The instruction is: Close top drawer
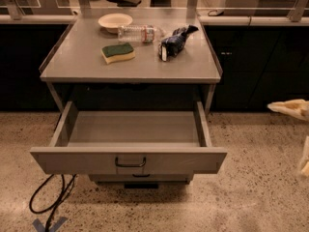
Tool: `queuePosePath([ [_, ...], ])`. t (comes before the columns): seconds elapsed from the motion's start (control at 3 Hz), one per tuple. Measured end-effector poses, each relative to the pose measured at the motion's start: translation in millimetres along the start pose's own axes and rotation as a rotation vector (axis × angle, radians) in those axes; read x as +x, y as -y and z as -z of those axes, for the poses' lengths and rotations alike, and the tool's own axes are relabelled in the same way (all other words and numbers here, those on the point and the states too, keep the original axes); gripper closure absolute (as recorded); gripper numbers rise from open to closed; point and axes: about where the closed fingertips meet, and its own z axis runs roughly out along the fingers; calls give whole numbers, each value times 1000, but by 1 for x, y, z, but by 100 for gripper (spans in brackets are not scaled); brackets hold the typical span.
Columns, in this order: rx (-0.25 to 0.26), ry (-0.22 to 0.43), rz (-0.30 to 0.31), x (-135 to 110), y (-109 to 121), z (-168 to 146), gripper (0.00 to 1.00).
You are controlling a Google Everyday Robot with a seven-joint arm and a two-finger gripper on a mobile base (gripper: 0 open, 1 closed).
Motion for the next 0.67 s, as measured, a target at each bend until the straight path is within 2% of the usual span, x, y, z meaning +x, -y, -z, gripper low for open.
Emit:
queuePosePath([
  [0.33, 123, -106, -78, 23, -37, 4, 0],
  [0.67, 109, -117, -110, 37, -54, -17, 0],
])
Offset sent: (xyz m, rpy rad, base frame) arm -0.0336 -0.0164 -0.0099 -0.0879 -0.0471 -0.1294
